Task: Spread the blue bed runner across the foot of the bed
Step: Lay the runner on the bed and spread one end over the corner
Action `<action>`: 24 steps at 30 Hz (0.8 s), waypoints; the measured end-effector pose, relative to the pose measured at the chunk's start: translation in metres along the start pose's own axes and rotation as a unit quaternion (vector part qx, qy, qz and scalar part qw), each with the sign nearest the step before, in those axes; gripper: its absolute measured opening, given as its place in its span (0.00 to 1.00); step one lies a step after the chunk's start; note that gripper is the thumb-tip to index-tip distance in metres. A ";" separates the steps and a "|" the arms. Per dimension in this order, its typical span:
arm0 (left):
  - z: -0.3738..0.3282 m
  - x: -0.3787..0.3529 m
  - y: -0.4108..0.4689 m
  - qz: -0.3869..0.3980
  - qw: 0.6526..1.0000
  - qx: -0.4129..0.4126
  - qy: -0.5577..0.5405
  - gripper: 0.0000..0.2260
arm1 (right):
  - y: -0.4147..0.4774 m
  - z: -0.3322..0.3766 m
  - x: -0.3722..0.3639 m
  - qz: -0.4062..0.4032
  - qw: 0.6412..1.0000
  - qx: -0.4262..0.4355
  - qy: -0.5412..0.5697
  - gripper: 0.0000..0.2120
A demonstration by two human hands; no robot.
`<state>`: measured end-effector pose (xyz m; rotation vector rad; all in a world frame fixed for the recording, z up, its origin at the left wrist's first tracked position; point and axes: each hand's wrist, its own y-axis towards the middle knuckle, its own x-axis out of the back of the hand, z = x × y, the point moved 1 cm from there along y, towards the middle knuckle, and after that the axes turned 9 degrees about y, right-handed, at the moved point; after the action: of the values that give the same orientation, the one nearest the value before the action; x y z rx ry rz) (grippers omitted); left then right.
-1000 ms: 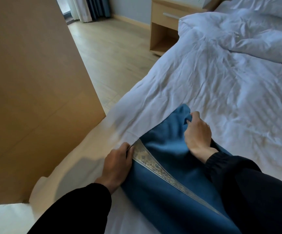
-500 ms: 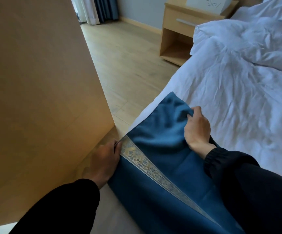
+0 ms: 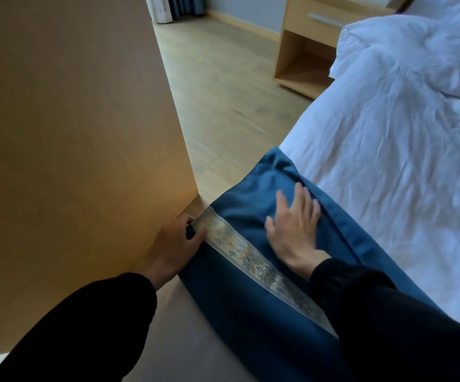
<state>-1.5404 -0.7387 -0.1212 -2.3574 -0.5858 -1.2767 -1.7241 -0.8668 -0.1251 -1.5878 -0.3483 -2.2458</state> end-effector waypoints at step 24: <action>0.010 0.031 -0.114 0.125 0.990 -0.044 -0.056 0.38 | -0.166 0.030 0.019 0.036 0.972 0.046 0.227 0.03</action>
<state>-1.5783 -0.6328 -0.0836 -2.4935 -0.2603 -1.0844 -1.7764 -0.7078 -0.0954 -0.9806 -0.2558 -2.4079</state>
